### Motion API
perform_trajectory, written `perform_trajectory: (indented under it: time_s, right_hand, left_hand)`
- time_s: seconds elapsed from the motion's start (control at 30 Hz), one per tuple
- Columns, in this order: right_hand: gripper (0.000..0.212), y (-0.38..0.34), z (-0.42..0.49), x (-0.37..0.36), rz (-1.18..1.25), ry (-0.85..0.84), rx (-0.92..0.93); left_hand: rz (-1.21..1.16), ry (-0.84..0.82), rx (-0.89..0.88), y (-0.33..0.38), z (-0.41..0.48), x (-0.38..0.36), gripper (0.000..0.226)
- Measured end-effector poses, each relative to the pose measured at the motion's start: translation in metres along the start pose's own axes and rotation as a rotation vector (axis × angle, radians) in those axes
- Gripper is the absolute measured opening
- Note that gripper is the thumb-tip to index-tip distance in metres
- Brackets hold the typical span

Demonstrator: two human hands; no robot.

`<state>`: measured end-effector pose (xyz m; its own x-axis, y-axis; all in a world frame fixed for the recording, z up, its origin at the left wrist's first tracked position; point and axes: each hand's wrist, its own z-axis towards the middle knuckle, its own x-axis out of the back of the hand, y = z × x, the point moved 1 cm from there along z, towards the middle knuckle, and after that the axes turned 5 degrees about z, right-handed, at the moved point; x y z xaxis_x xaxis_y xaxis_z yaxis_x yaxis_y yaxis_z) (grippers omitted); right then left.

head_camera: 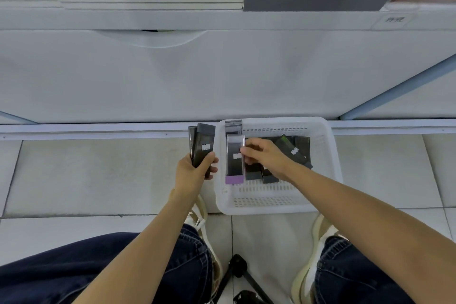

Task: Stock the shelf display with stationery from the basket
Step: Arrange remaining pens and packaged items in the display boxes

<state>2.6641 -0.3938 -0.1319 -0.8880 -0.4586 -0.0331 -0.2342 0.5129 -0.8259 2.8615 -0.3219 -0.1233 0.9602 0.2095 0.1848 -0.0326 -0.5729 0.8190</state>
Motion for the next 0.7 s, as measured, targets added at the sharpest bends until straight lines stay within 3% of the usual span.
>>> perform_trajectory:
  time_s: [0.13, 0.27, 0.37, 0.47, 0.57, 0.7]
  right_hand:
    - [0.005, -0.013, 0.002, -0.008, 0.055, -0.005, 0.060]
    - [0.012, -0.013, 0.003, -0.016, 0.116, -0.015, 0.071]
    - [0.023, -0.005, 0.009, -0.017, 0.145, 0.185, 0.039]
    - [0.034, 0.005, 0.020, -0.017, 0.018, 0.429, -0.025]
    - [0.047, 0.010, 0.030, -0.026, -0.083, 0.366, -0.062]
    - [0.026, 0.007, 0.037, -0.033, -0.340, 0.321, 0.010]
  left_hand:
    - [0.028, -0.056, -0.033, 0.007, -0.002, -0.007, 0.029]
    - [-0.015, -0.071, -0.013, 0.009, 0.001, -0.003, 0.022]
    - [-0.026, -0.042, 0.034, 0.006, 0.003, -0.001, 0.014]
    - [-0.096, -0.017, 0.089, 0.001, 0.004, 0.000, 0.010]
    - [-0.157, -0.021, 0.127, 0.001, 0.006, 0.002, 0.011]
    - [-0.237, -0.056, 0.178, 0.001, 0.008, 0.003, 0.021]
